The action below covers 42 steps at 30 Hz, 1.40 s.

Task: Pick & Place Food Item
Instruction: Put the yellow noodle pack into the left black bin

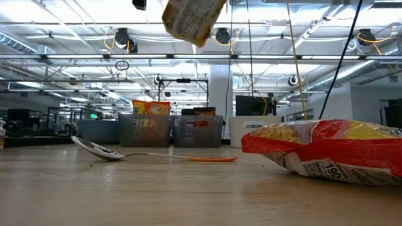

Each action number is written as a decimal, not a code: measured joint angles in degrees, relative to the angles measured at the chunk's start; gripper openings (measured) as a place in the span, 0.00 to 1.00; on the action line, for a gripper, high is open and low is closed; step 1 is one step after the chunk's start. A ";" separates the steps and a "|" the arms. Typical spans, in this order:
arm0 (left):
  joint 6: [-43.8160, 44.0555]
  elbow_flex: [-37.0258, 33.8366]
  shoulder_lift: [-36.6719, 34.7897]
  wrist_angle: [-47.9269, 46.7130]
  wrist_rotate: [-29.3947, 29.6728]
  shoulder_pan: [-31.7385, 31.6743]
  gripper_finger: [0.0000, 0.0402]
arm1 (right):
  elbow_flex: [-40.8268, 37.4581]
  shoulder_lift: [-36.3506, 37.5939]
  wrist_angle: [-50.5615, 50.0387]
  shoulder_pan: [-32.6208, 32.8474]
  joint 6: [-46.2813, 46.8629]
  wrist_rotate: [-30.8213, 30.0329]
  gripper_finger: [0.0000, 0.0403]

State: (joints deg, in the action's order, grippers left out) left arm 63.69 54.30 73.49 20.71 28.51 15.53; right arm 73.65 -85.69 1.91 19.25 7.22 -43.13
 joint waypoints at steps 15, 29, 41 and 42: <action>-0.36 0.00 0.00 -1.12 0.11 1.05 0.00 | 0.00 0.26 0.17 0.43 1.35 0.02 0.21; -0.43 0.00 0.00 -1.68 0.49 1.33 0.00 | 0.00 0.26 0.44 0.37 2.19 4.24 0.29; -0.48 -0.04 0.00 -2.63 0.67 1.27 0.00 | 0.00 0.26 0.45 0.34 1.49 4.26 0.32; -0.48 -0.04 0.00 -2.72 0.83 1.27 0.00 | 0.00 0.26 0.45 0.34 1.35 4.26 0.32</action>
State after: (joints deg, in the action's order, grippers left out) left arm 63.21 54.26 73.49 17.99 29.35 16.80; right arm 73.65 -85.43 2.36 19.59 8.57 -38.87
